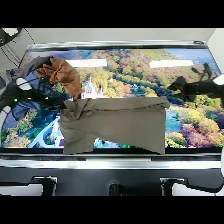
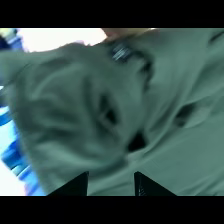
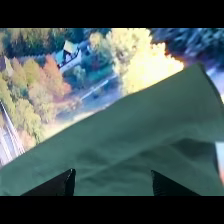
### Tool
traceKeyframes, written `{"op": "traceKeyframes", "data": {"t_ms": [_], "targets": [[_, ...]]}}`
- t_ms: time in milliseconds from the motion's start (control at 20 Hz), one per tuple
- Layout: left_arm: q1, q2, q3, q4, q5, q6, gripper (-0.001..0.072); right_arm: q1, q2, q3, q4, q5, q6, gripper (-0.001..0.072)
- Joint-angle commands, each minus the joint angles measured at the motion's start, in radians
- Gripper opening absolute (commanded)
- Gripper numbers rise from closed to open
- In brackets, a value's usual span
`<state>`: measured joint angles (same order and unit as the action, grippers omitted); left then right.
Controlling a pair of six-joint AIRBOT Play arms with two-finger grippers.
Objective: Fold the shirts.
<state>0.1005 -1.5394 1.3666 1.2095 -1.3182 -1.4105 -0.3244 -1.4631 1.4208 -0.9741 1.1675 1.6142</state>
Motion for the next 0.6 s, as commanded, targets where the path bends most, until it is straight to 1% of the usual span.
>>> {"op": "traceKeyframes", "data": {"t_ms": [0,50,100,150,250,300,400,550], "targets": [[0.117,0.002,-0.071,0.005,-0.145,-0.010,0.0375,-0.069,0.042,-0.004,-0.117,0.301,-0.068,0.0561],[0.129,0.008,-0.137,-0.005,-0.139,0.018,0.0373,-0.069,0.048,-0.036,-0.178,0.378,-0.081,0.0562],[0.131,0.016,-0.208,-0.005,-0.128,0.063,0.0373,-0.069,0.057,-0.080,-0.204,0.427,-0.090,0.0568],[0.131,0.021,-0.265,-0.005,-0.111,0.096,0.0373,-0.069,0.071,-0.132,-0.206,0.443,-0.090,0.0570],[0.130,0.021,-0.345,-0.010,-0.079,0.132,0.0385,-0.069,0.108,-0.237,-0.150,0.423,-0.090,0.0571],[0.130,0.021,-0.365,-0.017,-0.055,0.134,0.0393,-0.069,0.124,-0.277,-0.131,0.418,-0.104,0.0573],[0.127,0.021,-0.380,-0.073,-0.013,0.172,0.0393,-0.069,0.147,-0.332,-0.138,0.415,-0.111,0.0579],[0.120,0.021,-0.380,-0.122,0.080,0.172,0.0392,-0.069,0.151,-0.374,-0.140,0.417,-0.111,0.0579]]}}
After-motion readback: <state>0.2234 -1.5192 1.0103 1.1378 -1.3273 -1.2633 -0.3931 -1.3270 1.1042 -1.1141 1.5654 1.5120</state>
